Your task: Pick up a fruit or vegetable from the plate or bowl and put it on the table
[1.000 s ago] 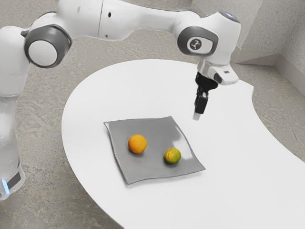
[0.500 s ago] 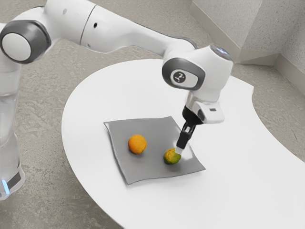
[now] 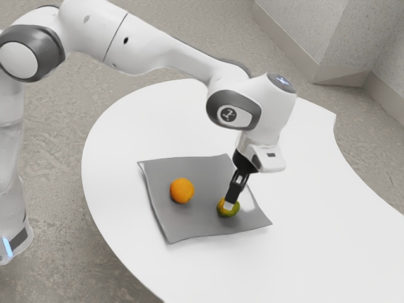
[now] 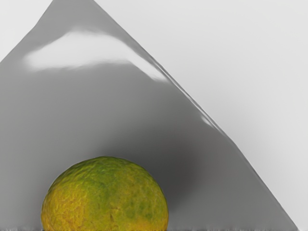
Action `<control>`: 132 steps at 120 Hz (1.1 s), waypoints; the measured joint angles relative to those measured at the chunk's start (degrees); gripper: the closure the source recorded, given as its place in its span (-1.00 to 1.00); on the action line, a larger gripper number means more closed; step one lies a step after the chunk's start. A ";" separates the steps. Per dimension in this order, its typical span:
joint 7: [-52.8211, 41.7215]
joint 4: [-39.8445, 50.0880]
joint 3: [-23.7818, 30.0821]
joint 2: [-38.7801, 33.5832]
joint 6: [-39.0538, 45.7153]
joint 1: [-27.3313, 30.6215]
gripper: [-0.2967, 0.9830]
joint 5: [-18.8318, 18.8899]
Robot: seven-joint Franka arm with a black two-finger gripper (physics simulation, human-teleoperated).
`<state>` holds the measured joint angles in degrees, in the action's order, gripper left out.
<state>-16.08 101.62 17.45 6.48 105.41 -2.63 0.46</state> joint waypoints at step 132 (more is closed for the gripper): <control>-0.22 4.94 -1.71 3.06 7.44 0.12 -0.53 0.08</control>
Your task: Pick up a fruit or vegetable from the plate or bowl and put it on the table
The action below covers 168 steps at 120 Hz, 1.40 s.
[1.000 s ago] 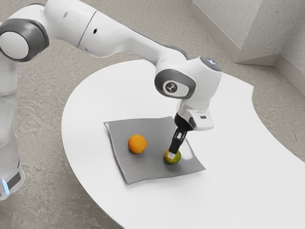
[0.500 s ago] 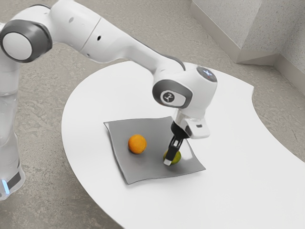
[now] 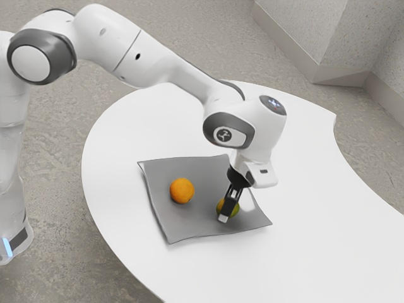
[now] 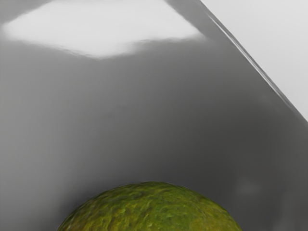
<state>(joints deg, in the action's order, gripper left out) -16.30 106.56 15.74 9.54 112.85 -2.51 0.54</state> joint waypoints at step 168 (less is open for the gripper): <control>0.88 -33.37 -8.93 18.59 -3.94 -0.11 0.03 6.32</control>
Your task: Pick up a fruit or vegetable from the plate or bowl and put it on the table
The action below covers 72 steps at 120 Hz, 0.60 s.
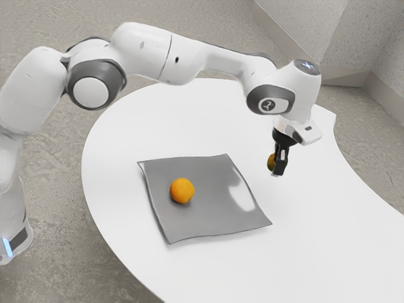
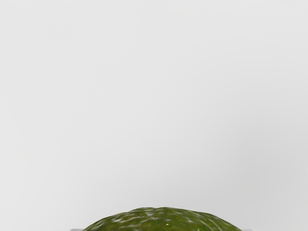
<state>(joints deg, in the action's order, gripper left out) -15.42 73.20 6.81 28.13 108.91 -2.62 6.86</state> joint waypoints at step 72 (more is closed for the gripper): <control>-1.30 -4.07 -0.04 4.72 2.74 -0.02 -0.48 -1.69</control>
<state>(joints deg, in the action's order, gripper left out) -16.72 69.13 6.77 32.85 111.65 -2.64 5.17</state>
